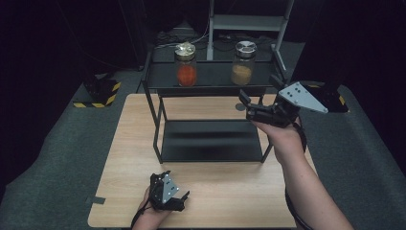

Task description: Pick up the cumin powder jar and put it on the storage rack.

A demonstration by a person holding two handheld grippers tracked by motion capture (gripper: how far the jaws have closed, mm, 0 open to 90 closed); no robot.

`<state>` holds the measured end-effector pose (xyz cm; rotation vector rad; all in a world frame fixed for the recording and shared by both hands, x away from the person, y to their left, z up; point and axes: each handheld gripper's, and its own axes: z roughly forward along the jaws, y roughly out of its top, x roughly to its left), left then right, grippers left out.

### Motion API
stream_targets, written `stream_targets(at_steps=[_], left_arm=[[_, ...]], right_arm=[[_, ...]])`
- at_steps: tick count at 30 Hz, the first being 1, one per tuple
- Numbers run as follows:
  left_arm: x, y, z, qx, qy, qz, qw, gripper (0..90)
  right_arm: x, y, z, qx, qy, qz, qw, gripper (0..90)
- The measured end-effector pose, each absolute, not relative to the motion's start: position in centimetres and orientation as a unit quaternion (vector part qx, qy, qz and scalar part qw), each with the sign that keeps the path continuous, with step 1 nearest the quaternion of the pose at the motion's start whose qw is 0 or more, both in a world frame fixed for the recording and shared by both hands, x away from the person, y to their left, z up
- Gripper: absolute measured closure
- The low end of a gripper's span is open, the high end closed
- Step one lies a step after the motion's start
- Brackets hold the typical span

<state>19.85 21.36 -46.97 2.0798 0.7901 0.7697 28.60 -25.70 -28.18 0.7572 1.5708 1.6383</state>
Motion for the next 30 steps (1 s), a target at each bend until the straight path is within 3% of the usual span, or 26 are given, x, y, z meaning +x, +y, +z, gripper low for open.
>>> stream_targets(at_steps=[30], left_arm=[[19.6,21.3,-47.1,0.815,0.305,0.309,0.384,1.0]], right_arm=[[24.3,-28.1,-34.8,0.292,0.661,0.589,0.361,0.0]])
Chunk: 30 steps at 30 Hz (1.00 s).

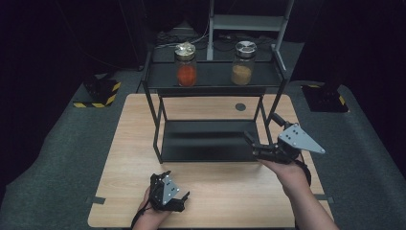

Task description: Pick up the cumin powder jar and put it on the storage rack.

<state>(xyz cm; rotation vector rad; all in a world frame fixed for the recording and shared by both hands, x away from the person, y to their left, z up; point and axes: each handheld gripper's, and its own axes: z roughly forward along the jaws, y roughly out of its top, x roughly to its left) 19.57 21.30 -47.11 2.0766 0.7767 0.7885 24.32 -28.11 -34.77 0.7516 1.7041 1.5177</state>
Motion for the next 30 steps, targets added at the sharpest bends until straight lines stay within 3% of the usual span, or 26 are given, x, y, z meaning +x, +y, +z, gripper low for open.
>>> stream_targets(at_steps=[30], left_arm=[[19.0,20.9,-47.4,0.809,0.306,0.325,0.383,1.0]], right_arm=[[21.7,-30.3,-46.1,0.347,0.725,0.503,0.318,0.0]])
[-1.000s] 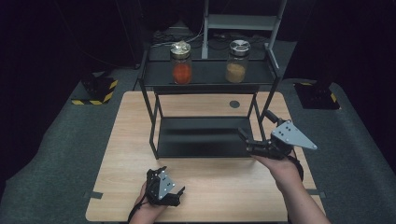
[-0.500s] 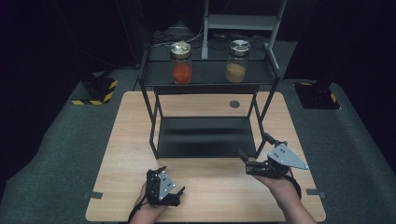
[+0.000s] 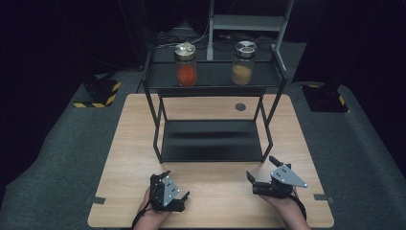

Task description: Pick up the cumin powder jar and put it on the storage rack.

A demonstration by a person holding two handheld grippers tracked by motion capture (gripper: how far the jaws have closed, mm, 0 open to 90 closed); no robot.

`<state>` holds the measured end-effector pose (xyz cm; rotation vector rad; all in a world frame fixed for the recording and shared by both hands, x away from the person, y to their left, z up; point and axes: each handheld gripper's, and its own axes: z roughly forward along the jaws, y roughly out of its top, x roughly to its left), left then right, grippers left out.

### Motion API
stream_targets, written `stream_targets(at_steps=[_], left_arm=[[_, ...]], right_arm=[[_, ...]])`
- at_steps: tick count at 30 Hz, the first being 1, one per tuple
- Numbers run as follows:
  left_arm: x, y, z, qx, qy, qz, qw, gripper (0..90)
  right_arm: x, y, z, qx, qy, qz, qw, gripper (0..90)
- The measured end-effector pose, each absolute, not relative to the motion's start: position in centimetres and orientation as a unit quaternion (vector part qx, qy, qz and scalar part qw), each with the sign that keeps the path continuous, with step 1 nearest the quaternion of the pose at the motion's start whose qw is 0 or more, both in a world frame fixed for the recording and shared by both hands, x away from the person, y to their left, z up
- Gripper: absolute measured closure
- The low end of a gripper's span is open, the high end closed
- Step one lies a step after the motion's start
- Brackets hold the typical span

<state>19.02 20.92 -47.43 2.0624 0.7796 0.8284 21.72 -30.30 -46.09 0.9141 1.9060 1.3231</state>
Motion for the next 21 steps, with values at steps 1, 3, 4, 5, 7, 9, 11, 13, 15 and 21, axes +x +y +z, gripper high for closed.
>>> stream_targets(at_steps=[1,3,4,5,7,9,11,13,15,21], left_arm=[[19.0,20.9,-47.4,0.809,0.307,0.325,0.383,1.0],[19.0,20.9,-47.4,0.809,0.307,0.325,0.383,1.0],[19.0,20.9,-47.4,0.808,0.307,0.326,0.383,1.0],[19.0,20.9,-47.5,0.808,0.307,0.326,0.383,1.0],[19.0,20.9,-47.4,0.808,0.307,0.326,0.382,1.0],[19.0,20.9,-47.4,0.808,0.307,0.326,0.383,1.0],[19.0,20.9,-47.4,0.808,0.308,0.326,0.383,1.0],[19.0,20.8,-47.4,0.809,0.307,0.327,0.380,1.0],[18.9,20.7,-47.4,0.810,0.305,0.329,0.378,1.0],[18.7,20.2,-47.4,0.818,0.288,0.338,0.365,1.0]], right_arm=[[21.7,-30.3,-46.4,0.351,0.727,0.500,0.315,0.0],[21.5,-30.2,-47.1,0.355,0.733,0.488,0.313,0.0],[21.5,-30.2,-47.3,0.356,0.735,0.485,0.313,0.0],[21.4,-30.2,-47.5,0.357,0.738,0.480,0.311,0.0],[21.4,-30.2,-47.8,0.361,0.746,0.468,0.307,0.0],[21.4,-30.1,-47.9,0.361,0.752,0.458,0.307,0.0],[21.2,-29.9,-47.8,0.359,0.758,0.446,0.312,0.0],[21.1,-29.6,-47.7,0.356,0.762,0.437,0.318,0.0],[20.9,-29.3,-47.5,0.353,0.770,0.423,0.323,0.0],[20.7,-28.8,-47.3,0.343,0.781,0.402,0.332,0.0]])
